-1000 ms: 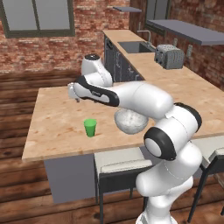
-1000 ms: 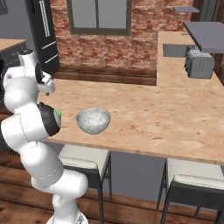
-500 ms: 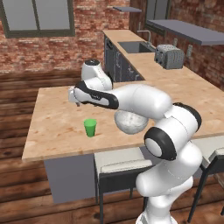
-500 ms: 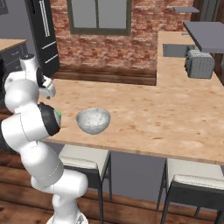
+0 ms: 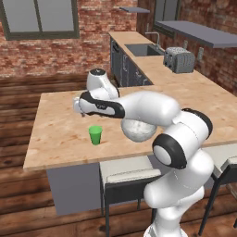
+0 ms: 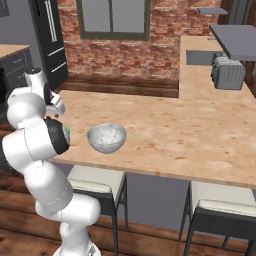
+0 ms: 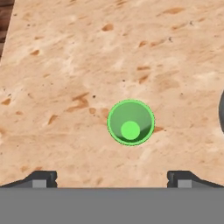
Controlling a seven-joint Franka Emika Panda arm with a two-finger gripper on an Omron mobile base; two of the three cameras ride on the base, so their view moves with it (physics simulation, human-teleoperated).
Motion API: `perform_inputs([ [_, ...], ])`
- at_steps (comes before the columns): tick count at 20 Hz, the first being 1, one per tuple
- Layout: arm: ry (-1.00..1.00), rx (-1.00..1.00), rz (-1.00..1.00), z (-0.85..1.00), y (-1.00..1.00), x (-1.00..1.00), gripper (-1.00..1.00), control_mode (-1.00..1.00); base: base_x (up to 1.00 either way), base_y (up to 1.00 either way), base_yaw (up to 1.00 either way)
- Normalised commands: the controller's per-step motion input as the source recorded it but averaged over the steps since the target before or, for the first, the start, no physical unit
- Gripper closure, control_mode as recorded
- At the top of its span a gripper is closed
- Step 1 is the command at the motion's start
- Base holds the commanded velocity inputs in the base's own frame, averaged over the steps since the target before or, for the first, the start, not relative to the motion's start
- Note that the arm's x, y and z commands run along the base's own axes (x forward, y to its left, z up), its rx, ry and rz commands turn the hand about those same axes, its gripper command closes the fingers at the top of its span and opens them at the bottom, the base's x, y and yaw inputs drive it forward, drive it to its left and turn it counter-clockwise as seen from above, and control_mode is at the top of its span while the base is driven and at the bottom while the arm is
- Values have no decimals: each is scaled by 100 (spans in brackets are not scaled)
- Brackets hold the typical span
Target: Place the cup inside the bowl on the dining table and move the bowl to any counter.
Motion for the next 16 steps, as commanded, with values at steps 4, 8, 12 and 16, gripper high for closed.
perform_inputs([
  [4,0,0,0,-19,0,7,-100,-100,0,0,0],
  [8,0,0,0,-22,0,6,-100,-100,0,0,0],
  [12,0,0,0,-24,0,7,-100,-100,0,0,0],
  [16,0,0,0,-20,0,7,-100,-100,0,0,0],
])
